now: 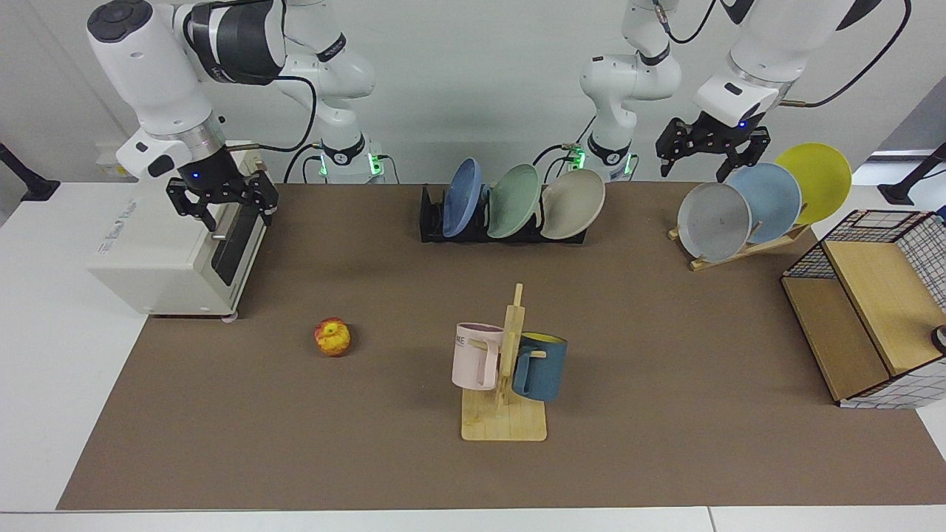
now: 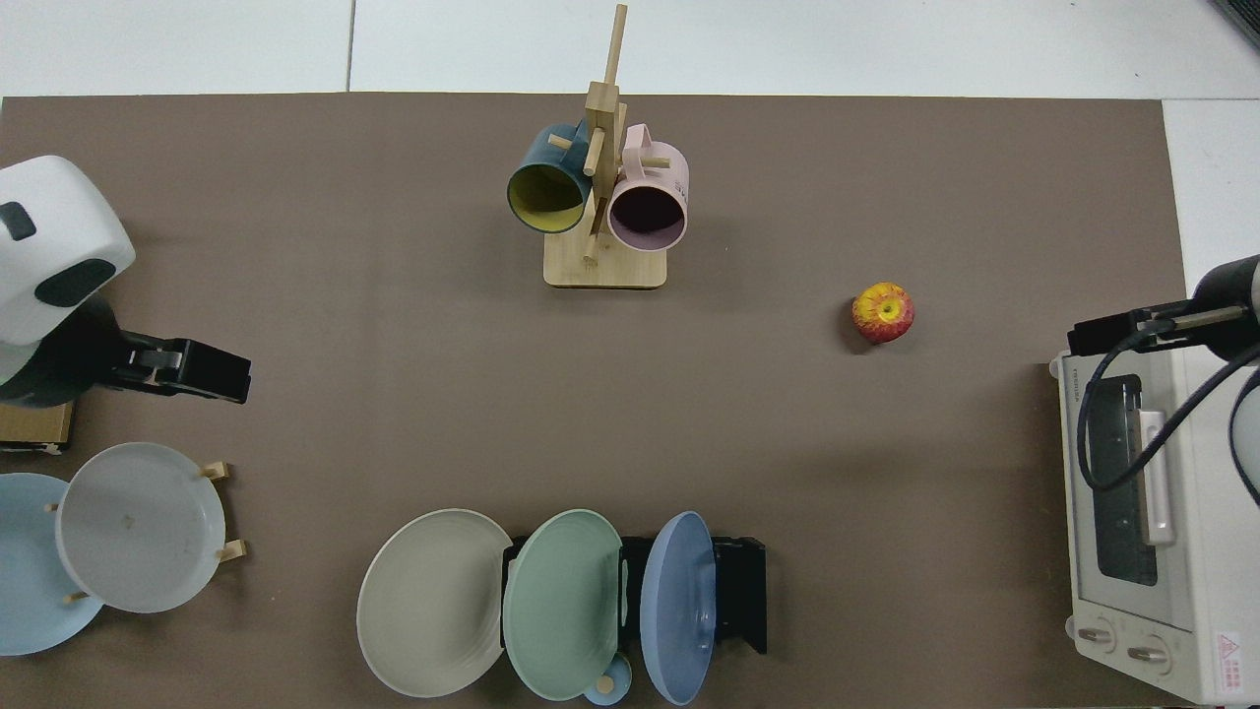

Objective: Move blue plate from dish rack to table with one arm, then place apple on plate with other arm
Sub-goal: 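Reach the right gripper to the red apple and grasp it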

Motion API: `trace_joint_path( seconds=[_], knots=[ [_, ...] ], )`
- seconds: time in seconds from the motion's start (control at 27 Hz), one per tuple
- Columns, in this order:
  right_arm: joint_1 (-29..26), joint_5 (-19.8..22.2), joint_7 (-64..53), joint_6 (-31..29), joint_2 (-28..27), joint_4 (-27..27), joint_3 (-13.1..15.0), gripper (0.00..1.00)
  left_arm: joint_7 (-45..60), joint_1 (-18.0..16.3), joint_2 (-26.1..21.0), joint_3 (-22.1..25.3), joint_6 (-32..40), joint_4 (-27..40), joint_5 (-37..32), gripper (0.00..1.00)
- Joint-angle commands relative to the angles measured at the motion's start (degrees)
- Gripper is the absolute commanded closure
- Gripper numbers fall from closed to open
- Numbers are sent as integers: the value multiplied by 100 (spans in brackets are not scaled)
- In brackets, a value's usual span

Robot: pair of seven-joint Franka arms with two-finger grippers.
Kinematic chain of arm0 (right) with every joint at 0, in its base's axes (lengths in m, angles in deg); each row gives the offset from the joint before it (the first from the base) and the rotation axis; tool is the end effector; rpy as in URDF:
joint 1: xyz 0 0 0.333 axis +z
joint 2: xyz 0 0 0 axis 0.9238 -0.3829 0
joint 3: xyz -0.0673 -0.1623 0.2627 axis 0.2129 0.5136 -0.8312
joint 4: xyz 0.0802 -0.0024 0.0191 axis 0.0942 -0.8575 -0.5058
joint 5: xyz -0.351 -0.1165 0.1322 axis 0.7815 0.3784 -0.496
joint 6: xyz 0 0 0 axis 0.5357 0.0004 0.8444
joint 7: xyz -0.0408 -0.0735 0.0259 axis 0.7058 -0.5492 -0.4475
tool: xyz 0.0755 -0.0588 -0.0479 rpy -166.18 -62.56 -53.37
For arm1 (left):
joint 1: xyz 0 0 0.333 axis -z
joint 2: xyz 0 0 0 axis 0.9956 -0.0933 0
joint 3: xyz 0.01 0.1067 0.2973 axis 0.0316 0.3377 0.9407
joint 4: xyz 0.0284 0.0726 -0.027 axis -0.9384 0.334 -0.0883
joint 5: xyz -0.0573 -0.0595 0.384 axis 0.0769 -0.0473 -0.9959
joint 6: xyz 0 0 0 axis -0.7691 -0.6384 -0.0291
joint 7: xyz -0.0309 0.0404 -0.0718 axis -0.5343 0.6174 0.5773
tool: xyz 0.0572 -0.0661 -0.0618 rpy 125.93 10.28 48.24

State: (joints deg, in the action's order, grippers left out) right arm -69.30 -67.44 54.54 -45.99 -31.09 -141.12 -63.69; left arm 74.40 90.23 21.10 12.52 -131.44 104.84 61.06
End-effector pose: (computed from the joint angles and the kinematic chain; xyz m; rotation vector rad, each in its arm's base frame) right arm 0.5511 -0.0354 0.5706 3.1269 0.1546 0.0663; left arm 0.5264 -0.0795 0.6509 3.1037 -0.2522 -0.1068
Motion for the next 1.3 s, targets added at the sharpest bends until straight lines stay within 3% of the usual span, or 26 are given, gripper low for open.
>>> trace_joint_path(
  seconds=[0.0,0.56,0.74,1.0,1.26],
  knots=[
    [-64,99,-147,-77,39,-12,-10,0,-110,-83,163,-14,-29,196,101,0],
    [-3,99,-165,-111,56,-56,-19,0,-22,-92,172,3,-3,135,22,0],
    [278,82,-94,-296,-32,-126,-28,0,31,-136,198,47,15,144,22,0],
    [585,-15,301,-989,-409,-170,-45,0,31,-136,251,-32,6,214,101,0],
    [866,-33,503,-2035,-1182,-170,-37,0,40,-127,383,-233,-143,468,119,0]
  ],
)
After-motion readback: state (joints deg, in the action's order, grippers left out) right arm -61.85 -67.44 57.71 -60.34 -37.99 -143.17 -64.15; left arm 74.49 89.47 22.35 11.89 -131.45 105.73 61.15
